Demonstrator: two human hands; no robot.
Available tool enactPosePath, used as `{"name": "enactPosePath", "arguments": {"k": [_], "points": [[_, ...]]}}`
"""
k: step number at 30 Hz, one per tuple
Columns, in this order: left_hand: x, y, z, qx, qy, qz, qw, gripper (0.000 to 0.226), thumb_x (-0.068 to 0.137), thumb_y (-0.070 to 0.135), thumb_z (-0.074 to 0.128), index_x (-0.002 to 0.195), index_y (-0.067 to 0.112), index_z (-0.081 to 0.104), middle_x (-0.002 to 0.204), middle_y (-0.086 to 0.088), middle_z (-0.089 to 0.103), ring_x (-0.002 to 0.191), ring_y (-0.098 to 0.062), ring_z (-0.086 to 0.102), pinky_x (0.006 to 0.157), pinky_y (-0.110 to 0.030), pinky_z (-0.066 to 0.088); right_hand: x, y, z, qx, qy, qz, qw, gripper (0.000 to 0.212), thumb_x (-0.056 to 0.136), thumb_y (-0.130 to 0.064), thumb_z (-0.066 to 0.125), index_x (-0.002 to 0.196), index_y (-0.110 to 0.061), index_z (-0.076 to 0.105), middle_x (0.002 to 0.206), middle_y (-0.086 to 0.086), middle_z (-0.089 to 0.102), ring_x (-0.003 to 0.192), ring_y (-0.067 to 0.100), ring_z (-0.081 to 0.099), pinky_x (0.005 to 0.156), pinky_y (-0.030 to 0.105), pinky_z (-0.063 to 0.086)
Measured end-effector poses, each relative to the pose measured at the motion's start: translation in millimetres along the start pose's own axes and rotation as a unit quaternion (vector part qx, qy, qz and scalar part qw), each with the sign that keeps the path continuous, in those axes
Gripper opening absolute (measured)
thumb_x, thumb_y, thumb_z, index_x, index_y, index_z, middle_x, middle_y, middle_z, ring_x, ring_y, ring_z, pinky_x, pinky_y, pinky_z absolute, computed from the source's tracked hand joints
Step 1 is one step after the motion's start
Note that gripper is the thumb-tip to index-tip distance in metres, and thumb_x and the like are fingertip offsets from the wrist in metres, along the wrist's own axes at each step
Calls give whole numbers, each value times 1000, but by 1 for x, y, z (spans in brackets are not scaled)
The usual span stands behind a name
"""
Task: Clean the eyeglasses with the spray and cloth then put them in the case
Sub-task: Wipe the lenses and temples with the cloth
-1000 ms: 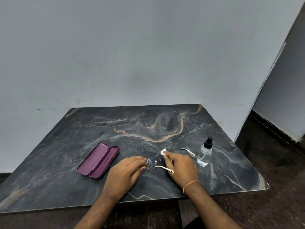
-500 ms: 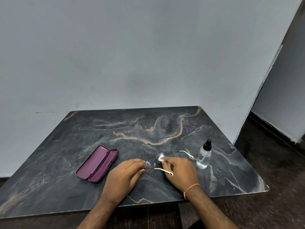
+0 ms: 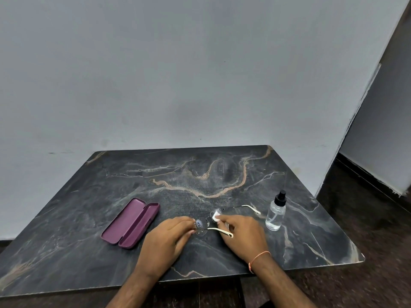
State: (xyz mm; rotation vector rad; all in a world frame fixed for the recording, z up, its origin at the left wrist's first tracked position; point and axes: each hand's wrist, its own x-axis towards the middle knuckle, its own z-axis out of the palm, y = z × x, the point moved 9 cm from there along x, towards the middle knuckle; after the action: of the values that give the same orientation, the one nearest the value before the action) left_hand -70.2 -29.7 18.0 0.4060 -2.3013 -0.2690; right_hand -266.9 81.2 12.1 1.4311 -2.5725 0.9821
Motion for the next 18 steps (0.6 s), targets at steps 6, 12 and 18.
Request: {"name": "enactPosePath", "arguments": {"k": [6,12,18], "points": [[-1,-1,3,-11,-4,4,1000,18,105,40,65,114,34,79,125,25,77,113,1,73,99,-18,55,5,8,1,-37,5,36,999,37,97,-50,53,84,-18,65,69,1,68,70,20,66,68,43,55],[0,-3,2,-6,0,1,1000,18,105,41,64,113,33,79,125,25,77,113,1,74,98,-19,56,1,1,-1,-14,0,10,1000,28,92,-55,58,110,-46,77,89,-16,79,86,8,71,70,33,57],[0,1,2,-13,-7,10,1000,18,105,40,66,113,33,80,126,25,77,114,2,73,101,-18,55,7,11,4,-61,1,31,998,35,101,-53,50,99,-28,74,80,-1,74,82,21,72,70,40,56]]}}
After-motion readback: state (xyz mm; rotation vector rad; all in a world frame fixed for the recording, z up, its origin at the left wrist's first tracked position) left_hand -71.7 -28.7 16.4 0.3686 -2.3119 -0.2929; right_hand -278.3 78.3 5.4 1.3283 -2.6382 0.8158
